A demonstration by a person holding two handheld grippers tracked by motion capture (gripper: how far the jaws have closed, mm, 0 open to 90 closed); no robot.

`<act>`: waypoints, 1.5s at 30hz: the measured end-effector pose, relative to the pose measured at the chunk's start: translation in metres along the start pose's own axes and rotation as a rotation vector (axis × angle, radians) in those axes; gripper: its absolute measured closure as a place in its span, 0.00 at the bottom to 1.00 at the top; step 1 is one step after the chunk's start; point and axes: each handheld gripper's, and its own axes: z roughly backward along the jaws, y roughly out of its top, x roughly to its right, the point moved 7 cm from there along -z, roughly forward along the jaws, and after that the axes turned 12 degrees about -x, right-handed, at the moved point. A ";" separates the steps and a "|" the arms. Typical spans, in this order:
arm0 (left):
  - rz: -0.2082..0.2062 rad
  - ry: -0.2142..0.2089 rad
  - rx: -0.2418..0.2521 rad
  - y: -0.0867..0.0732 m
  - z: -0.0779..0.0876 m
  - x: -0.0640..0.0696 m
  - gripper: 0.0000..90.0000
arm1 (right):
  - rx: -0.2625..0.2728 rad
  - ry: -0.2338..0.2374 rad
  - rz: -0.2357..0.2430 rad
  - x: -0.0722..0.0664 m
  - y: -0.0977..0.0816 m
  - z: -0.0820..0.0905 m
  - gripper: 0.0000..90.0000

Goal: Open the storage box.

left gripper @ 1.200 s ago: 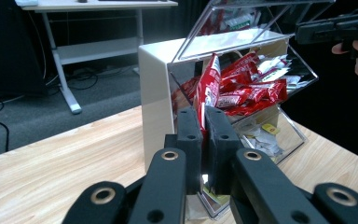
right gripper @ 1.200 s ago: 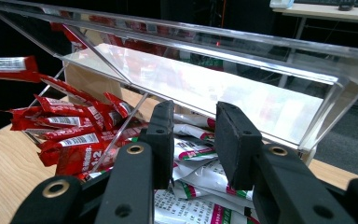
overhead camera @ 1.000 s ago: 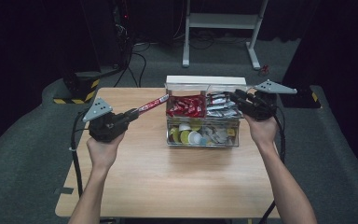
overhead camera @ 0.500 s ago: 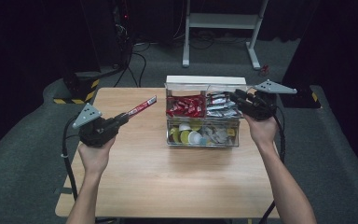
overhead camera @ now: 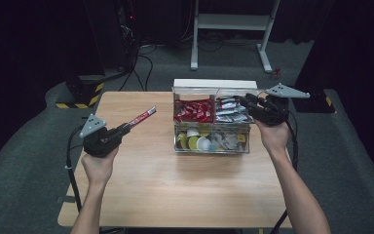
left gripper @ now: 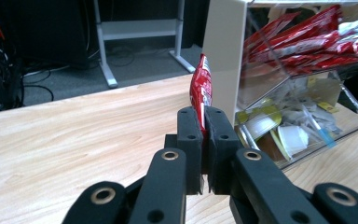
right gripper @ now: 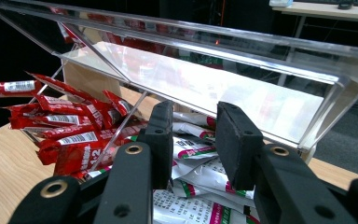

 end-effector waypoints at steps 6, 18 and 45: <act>0.015 0.012 -0.016 -0.010 -0.008 -0.005 0.96 | -0.002 -0.001 0.002 0.000 0.000 0.000 0.75; 0.035 0.026 -0.054 -0.028 -0.029 -0.006 0.96 | -0.001 -0.001 0.002 0.000 0.000 0.000 0.74; 0.042 0.082 -0.141 -0.073 -0.081 0.004 0.96 | 0.005 0.012 -0.001 0.001 -0.001 0.000 0.74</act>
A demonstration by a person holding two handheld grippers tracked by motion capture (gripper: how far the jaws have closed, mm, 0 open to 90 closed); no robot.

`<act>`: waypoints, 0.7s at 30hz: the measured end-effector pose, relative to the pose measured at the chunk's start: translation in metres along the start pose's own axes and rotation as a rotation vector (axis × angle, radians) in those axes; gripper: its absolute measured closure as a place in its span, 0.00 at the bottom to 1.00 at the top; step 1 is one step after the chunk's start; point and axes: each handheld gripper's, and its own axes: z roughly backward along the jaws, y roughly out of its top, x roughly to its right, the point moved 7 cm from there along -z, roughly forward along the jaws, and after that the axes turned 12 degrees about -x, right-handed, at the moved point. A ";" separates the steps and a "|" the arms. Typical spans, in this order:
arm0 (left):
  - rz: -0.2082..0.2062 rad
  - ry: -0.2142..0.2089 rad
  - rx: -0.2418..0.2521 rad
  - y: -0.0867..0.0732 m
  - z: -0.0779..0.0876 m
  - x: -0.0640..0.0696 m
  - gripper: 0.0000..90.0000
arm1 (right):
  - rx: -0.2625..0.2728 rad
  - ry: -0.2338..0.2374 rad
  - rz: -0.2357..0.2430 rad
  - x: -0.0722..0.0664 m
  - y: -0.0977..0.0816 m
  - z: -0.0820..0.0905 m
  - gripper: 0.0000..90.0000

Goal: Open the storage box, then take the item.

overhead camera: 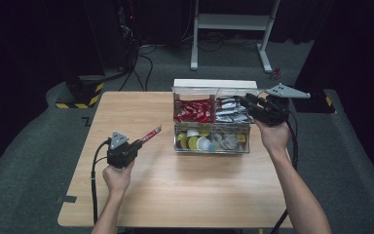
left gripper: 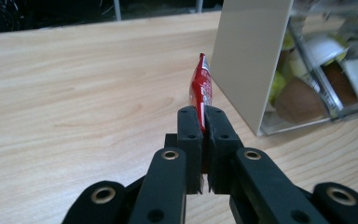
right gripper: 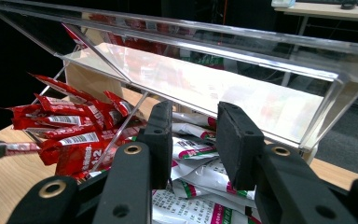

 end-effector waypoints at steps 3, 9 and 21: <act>-0.006 0.008 -0.014 -0.004 -0.007 0.001 0.96 | 0.001 0.000 -0.001 0.000 0.000 0.000 0.74; 0.005 0.011 -0.021 -0.010 -0.013 0.001 0.95 | 0.001 -0.001 0.001 0.000 0.000 0.000 0.74; 0.031 0.032 -0.024 -0.022 -0.023 -0.006 0.95 | -0.002 -0.007 0.003 0.000 0.000 -0.001 0.74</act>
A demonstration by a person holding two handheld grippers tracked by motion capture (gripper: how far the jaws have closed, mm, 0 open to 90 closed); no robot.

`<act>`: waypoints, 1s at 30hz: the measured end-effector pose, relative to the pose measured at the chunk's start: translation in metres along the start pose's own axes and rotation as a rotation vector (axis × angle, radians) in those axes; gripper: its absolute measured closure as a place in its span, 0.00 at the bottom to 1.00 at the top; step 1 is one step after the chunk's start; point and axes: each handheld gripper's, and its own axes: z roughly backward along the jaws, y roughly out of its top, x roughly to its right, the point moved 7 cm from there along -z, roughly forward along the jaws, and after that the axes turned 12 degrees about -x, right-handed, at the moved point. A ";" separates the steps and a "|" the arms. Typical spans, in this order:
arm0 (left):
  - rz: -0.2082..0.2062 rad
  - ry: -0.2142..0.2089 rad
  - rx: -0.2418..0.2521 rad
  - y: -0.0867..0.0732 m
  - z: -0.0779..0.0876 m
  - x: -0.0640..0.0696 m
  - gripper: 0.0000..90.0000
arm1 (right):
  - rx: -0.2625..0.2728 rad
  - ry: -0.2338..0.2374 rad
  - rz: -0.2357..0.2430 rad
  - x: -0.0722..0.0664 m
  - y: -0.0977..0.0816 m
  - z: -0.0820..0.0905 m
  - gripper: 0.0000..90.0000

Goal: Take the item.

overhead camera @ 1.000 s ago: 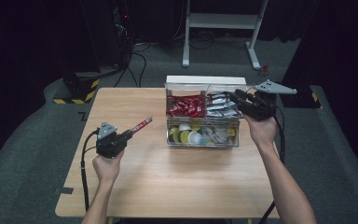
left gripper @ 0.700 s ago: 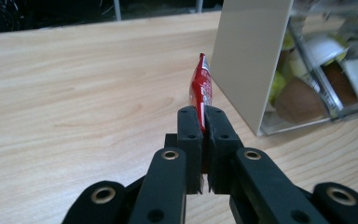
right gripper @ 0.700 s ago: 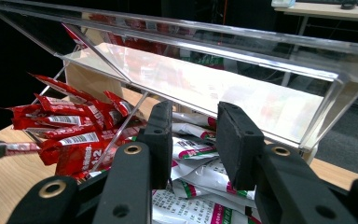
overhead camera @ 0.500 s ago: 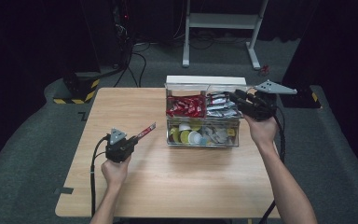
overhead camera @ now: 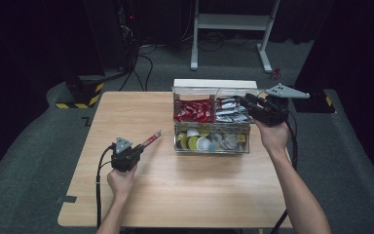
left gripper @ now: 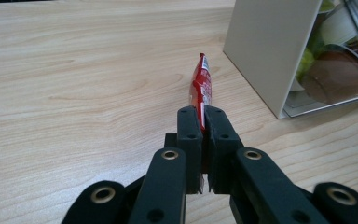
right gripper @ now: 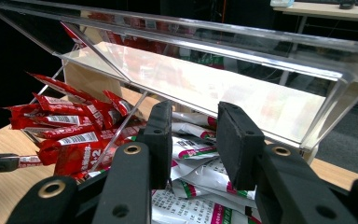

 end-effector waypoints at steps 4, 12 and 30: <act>-0.005 0.007 -0.004 -0.001 -0.004 0.000 0.95 | 0.001 -0.001 -0.001 0.000 0.000 0.000 0.74; -0.016 0.014 -0.017 -0.004 -0.012 0.005 0.95 | 0.003 0.002 -0.003 0.000 -0.001 -0.001 0.73; -0.014 0.011 -0.128 -0.023 -0.032 0.006 0.92 | 0.005 0.007 -0.003 0.000 -0.001 -0.001 0.73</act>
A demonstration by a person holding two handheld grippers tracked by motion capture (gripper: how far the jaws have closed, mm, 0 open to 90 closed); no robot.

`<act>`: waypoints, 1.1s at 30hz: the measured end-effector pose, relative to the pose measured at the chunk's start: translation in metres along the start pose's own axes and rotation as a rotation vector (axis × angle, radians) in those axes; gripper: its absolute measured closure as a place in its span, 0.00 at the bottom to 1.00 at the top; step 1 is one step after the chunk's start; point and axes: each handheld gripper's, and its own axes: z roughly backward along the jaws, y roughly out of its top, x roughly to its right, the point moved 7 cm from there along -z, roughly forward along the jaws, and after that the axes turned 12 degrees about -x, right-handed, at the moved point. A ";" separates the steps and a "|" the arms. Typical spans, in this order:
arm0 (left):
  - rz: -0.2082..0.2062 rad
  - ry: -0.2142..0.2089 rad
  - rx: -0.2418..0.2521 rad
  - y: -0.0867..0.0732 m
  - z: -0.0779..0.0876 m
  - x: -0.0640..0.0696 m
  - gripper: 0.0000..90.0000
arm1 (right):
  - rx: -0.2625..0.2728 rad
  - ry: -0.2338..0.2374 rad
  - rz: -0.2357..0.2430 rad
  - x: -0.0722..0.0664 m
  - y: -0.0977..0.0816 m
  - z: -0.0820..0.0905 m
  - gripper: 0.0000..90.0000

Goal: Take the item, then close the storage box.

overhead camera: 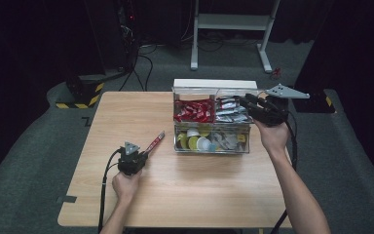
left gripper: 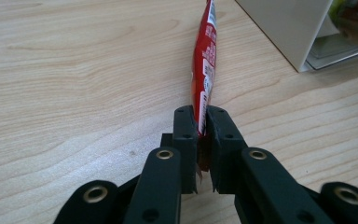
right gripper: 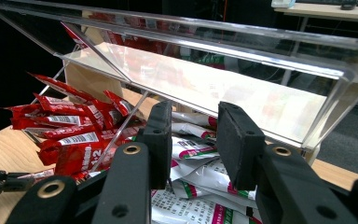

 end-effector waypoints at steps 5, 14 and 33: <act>0.000 -0.003 -0.010 -0.001 -0.002 0.002 0.91 | -0.003 0.001 -0.002 0.000 0.000 0.000 0.73; 0.000 -0.002 -0.022 -0.003 -0.005 0.003 0.91 | -0.001 0.004 -0.002 0.000 0.000 0.000 0.73; 0.022 -0.061 0.029 -0.010 0.012 0.002 0.60 | 0.006 -0.006 -0.002 -0.001 -0.001 0.003 0.72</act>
